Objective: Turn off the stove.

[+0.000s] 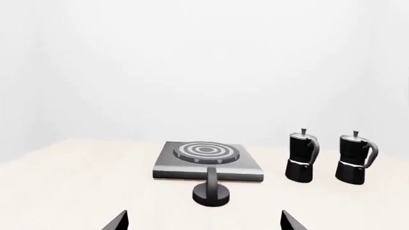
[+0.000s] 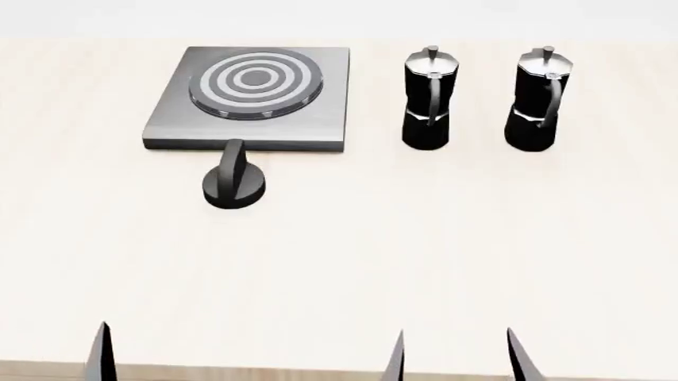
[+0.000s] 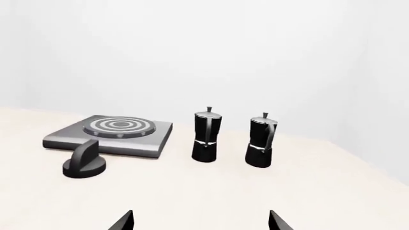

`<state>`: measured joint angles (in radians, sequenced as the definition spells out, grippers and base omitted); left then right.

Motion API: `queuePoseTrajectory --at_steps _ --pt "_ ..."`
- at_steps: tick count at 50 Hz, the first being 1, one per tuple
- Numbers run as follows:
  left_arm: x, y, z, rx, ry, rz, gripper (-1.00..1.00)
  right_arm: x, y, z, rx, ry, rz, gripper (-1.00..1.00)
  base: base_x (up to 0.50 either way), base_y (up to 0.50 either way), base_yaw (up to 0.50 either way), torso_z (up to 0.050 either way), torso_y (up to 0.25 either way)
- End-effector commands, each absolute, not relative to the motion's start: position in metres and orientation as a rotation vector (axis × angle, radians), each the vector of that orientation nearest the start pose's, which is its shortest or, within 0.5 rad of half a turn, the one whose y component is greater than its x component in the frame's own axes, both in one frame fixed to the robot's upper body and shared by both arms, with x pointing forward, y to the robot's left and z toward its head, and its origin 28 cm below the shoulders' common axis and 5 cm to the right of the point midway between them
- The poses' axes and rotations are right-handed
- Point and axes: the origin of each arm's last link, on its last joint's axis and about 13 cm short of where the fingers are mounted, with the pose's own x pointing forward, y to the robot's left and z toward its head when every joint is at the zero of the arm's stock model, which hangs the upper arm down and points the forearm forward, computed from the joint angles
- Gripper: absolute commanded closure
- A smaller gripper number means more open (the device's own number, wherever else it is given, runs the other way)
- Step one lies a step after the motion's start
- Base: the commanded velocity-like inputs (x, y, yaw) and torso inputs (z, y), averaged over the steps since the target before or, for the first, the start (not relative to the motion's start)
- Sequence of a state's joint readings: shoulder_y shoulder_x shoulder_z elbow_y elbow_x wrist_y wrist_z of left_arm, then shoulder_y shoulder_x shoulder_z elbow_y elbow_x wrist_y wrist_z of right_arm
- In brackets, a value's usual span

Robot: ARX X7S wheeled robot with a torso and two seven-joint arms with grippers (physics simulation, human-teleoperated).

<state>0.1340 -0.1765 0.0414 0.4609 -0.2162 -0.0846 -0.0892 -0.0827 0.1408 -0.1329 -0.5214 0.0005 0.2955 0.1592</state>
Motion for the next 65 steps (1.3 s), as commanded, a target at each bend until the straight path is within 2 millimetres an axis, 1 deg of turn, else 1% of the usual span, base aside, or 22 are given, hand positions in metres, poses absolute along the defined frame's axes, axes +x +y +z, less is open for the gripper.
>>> queuePoseTrajectory --at_steps 1,4,5,13,27,43,65 --pt "0.169 0.227 0.105 -0.076 -0.275 -0.043 -1.0 0.172 -0.094 0.108 -0.131 -0.211 -0.016 -1.0 0.0 0.0 0.0 0.0 0.0" --pt "0.167 0.228 0.11 -0.088 -0.281 -0.045 -1.0 0.17 -0.093 0.112 -0.138 -0.227 -0.016 -1.0 0.0 0.0 0.0 0.0 0.0" --pt "0.167 0.228 0.11 -0.091 -0.283 -0.045 -1.0 0.168 -0.092 0.115 -0.168 -0.242 -0.022 -1.0 0.0 0.0 0.0 0.0 0.0" --pt "0.162 0.23 0.119 -0.117 -0.305 -0.055 -1.0 0.161 -0.091 0.125 -0.166 -0.282 -0.015 -1.0 0.0 0.0 0.0 0.0 0.0" --pt "0.157 0.232 0.126 -0.143 -0.334 -0.04 -1.0 0.157 -0.092 0.128 -0.153 -0.353 -0.009 -1.0 0.0 0.0 0.0 0.0 0.0" --pt "0.158 0.231 0.124 -0.145 -0.329 -0.042 -1.0 0.157 -0.094 0.126 -0.13 -0.353 -0.018 -1.0 0.01 0.0 0.0 0.0 0.0" --pt "0.157 0.23 0.124 -0.141 -0.343 -0.047 -1.0 0.158 -0.093 0.125 -0.128 -0.345 -0.01 -1.0 0.23 0.0 0.0 0.0 0.0"
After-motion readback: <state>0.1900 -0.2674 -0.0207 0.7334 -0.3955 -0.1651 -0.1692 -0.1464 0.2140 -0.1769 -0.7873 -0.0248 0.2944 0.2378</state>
